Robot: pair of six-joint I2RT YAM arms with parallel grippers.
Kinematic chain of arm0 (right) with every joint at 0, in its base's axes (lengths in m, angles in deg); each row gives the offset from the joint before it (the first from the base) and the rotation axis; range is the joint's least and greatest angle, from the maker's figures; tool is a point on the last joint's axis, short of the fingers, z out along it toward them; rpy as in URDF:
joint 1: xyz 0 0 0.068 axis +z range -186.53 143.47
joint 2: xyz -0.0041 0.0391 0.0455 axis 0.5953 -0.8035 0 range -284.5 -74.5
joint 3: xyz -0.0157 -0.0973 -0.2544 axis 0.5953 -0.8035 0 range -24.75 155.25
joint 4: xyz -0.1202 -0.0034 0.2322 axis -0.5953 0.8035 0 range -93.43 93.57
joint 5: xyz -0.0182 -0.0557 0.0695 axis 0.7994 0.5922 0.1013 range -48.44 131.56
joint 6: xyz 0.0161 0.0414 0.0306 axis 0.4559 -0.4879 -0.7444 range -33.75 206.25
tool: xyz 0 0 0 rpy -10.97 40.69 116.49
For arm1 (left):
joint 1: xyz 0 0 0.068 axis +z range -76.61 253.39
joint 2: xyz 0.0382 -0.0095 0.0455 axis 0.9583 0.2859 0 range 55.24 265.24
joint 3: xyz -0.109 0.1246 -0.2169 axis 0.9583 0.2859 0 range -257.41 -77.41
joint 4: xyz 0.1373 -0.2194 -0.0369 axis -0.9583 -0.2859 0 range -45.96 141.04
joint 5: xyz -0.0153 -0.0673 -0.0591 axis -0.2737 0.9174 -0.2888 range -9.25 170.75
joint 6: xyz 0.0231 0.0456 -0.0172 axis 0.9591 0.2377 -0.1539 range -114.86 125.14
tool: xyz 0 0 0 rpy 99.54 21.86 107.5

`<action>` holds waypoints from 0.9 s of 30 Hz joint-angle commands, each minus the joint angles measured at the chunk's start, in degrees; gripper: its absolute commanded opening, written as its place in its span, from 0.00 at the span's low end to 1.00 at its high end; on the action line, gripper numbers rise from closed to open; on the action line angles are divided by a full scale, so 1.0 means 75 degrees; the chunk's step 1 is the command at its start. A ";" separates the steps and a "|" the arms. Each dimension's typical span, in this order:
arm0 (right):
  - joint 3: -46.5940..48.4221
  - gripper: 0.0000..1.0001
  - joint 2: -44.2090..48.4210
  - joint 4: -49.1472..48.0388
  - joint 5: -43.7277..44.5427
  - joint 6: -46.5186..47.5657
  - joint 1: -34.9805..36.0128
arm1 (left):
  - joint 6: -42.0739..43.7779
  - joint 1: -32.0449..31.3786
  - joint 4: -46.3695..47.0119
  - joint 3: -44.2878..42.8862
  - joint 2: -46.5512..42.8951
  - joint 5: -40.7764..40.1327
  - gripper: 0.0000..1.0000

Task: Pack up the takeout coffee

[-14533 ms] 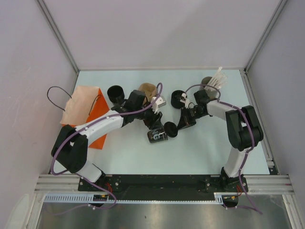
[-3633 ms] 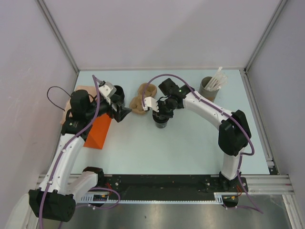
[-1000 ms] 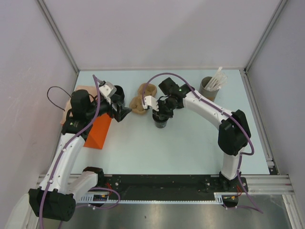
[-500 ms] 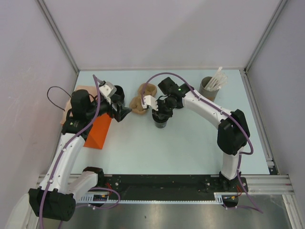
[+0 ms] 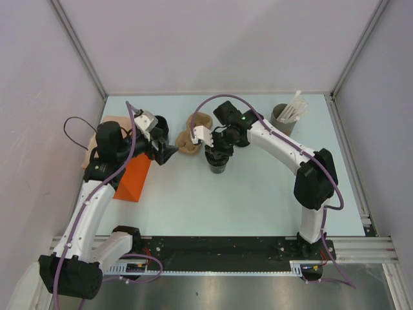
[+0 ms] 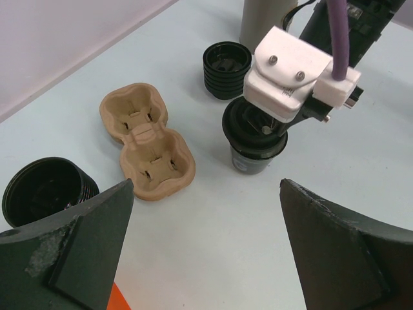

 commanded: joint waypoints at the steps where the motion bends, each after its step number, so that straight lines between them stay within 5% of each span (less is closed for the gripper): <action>1: 0.0627 0.10 0.0043 0.0498 -0.0245 0.0033 -0.0046 | 0.0013 0.0064 0.0260 0.0034 -0.0013 0.0092 1.00; 27: 0.0815 0.16 -0.0614 0.0874 -0.0245 -0.0060 -0.0093 | 0.0013 0.0064 0.0260 0.0023 -0.0001 0.0103 1.00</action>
